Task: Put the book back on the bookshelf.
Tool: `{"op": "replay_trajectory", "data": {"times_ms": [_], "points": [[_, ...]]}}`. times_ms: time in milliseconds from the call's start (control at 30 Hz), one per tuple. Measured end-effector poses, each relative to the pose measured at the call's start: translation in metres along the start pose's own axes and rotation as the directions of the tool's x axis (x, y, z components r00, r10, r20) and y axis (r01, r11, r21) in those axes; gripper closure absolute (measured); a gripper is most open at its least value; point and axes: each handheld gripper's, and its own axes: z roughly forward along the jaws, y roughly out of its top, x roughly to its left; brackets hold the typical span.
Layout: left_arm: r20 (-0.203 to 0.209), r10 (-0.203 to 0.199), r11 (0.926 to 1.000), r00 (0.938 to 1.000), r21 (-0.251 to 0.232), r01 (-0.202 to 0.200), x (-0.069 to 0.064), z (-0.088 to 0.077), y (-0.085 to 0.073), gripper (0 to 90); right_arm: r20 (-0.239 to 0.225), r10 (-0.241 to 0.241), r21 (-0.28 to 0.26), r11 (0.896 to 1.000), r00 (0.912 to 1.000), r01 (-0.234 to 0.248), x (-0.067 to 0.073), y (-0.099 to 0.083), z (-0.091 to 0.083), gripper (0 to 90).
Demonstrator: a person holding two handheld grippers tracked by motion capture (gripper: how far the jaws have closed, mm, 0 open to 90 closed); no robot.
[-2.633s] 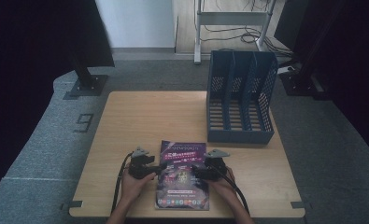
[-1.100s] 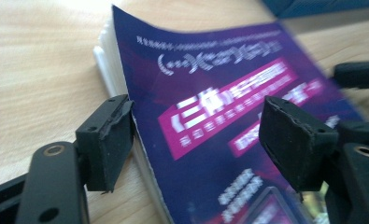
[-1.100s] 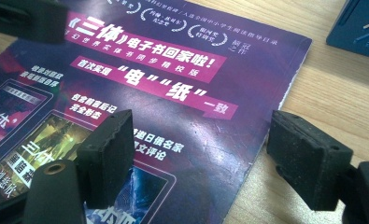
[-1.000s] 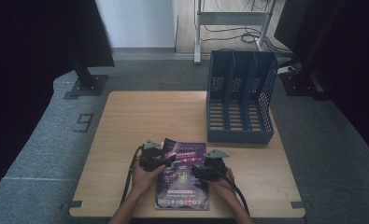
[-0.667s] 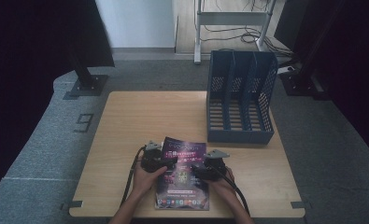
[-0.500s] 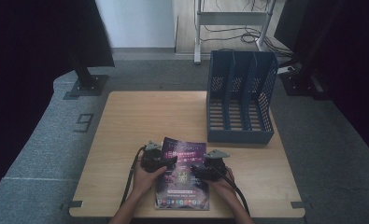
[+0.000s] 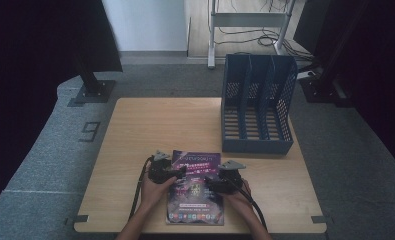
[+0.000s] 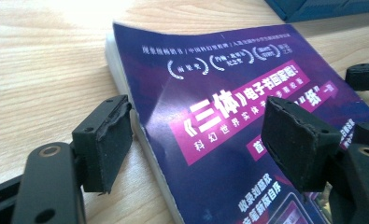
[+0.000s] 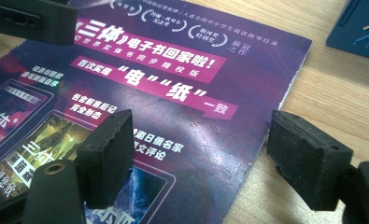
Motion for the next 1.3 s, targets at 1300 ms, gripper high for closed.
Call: {"op": "replay_trajectory", "data": {"times_ms": [1300], "points": [[0.083,-0.007,1.0,0.9966,0.007,0.007,-0.021,-0.006,0.003,32.9,0.008,0.004,0.0,1.0,1.0,-0.004,0.001,0.0,0.0,22.4]]}}
